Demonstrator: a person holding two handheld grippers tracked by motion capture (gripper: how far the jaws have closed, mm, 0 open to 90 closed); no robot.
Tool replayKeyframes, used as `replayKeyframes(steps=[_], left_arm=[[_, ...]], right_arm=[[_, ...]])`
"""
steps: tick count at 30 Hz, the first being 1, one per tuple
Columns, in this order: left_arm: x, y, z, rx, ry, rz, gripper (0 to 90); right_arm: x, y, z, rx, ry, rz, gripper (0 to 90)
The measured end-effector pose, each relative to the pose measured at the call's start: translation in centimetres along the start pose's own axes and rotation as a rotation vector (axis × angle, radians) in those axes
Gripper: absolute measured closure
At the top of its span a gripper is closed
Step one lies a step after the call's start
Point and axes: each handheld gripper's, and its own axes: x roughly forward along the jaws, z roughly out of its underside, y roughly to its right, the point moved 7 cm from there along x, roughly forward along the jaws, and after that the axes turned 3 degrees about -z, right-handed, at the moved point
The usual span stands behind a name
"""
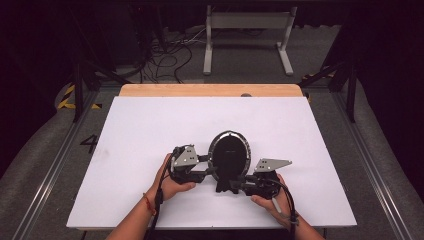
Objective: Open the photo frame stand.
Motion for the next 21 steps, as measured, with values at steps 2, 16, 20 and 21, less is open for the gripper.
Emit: replayKeyframes(steps=[2, 16, 20, 21], left_arm=[[0.6, 0.0, 0.2, -0.010, -0.022, 0.009, 45.0], [0.3, -0.1, -0.6, 0.000, -0.015, -0.016, 55.3], [0.0, 0.0, -1.2, 0.037, 0.007, -0.082, 63.0], [-0.1, 0.1, -1.2, 0.051, 0.007, -0.090, 63.2]], right_arm=[[0.0, 0.0, 0.0, -0.005, -0.001, 0.004, 71.6], [0.1, 0.2, -0.1, -0.006, 0.005, 0.008, 72.1], [0.3, 0.4, -0.2, -0.035, 0.000, 0.040, 79.9], [0.3, 0.4, -0.3, -0.040, -0.002, 0.042, 80.2]])
